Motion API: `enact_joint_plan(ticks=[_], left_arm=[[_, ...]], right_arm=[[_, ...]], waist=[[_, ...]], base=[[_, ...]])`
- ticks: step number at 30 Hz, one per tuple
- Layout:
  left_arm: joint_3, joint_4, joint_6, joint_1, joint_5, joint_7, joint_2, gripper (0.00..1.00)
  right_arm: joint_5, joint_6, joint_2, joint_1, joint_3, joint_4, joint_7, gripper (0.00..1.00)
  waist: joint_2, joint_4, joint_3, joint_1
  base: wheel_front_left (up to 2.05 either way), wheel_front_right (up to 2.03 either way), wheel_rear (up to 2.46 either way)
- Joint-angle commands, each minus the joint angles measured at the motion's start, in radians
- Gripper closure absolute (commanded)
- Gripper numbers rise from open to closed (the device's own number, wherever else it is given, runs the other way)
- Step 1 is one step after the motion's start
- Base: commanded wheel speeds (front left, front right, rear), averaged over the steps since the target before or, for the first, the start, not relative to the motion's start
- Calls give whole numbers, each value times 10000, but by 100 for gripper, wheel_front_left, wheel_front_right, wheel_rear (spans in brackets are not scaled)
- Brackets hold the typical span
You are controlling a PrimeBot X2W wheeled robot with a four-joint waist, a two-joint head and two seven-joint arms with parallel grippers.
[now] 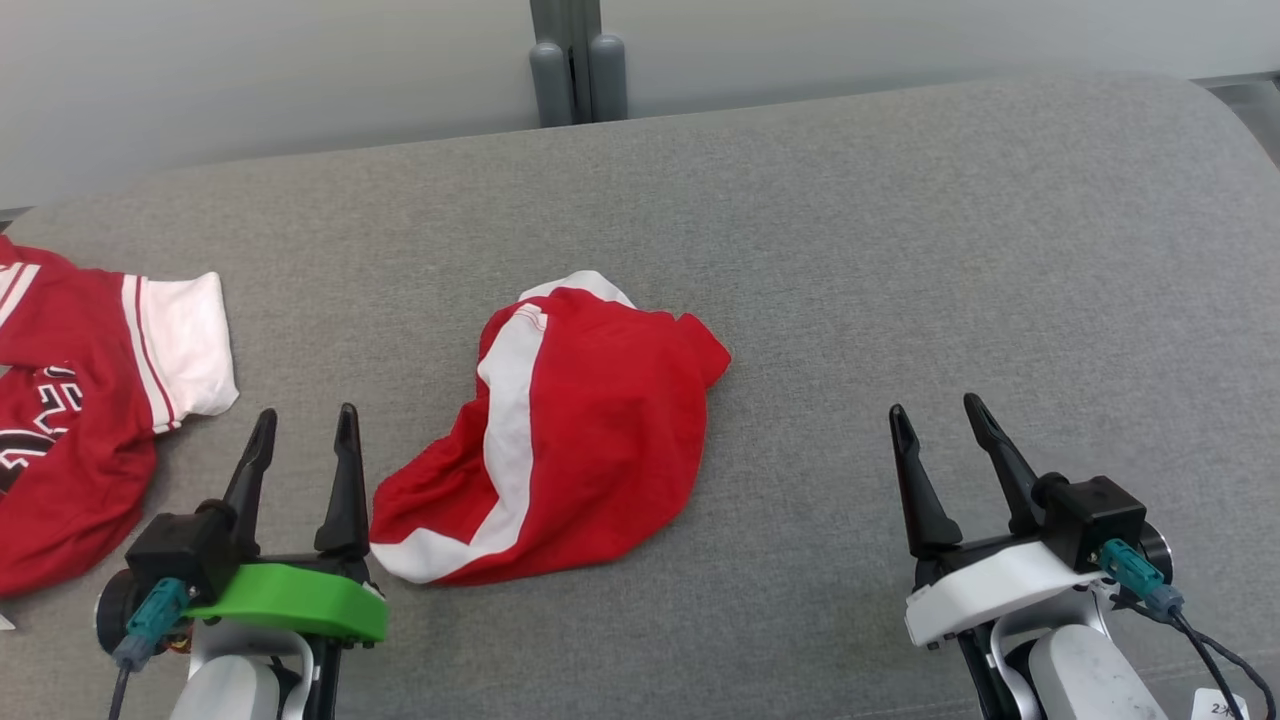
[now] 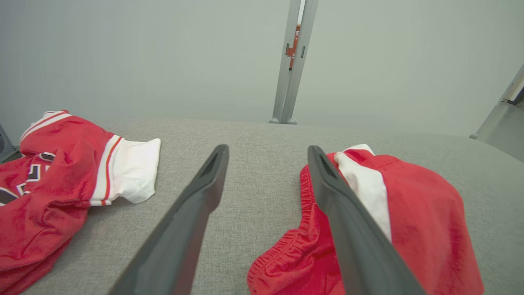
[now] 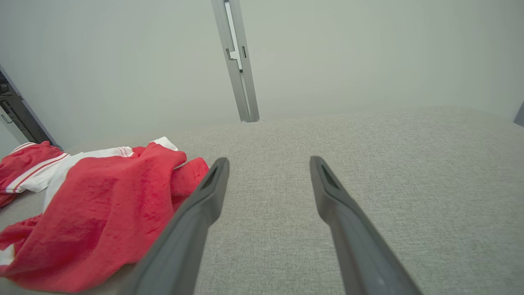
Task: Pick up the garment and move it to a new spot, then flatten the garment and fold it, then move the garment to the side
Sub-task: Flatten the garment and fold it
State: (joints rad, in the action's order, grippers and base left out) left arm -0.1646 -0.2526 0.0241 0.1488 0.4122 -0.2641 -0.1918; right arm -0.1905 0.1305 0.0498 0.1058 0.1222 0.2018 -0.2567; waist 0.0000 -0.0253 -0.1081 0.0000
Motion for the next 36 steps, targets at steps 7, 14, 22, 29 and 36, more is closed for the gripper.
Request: enact_joint_plan(ticks=[7, 14, 22, 29, 36], left_arm=[[832, 941, 117, -812, -901, -4, 125, 0], [1334, 1281, 286, -1137, -1192, -4, 306, 0], [1448, 1238, 493, -975, -1465, -4, 638, 0], [1474, 1085, 650, -656, -1523, -4, 870, 0], [1410, 914, 806, -390, -1566, -4, 1129, 0]], right_arm=[[-43, 5, 18, -100, 122, 16, 64, 0], [-52, 5, 52, -79, 292, 25, 144, 0], [-7, 5, 217, 1066, 1919, 170, 460, 0], [-143, 5, 133, 3118, 3929, 1344, 965, 0], [-166, 3, 28, 4965, 4948, 3572, 1665, 0]], waist=[[0, 572, 305, 0], [0, 868, 327, 0], [0, 1176, 152, 0], [0, 1558, -107, 0], [0, 2151, -387, 0]], base=[[0, 0, 0], [0, 0, 0], [0, 0, 0], [0, 0, 0], [0, 0, 0]])
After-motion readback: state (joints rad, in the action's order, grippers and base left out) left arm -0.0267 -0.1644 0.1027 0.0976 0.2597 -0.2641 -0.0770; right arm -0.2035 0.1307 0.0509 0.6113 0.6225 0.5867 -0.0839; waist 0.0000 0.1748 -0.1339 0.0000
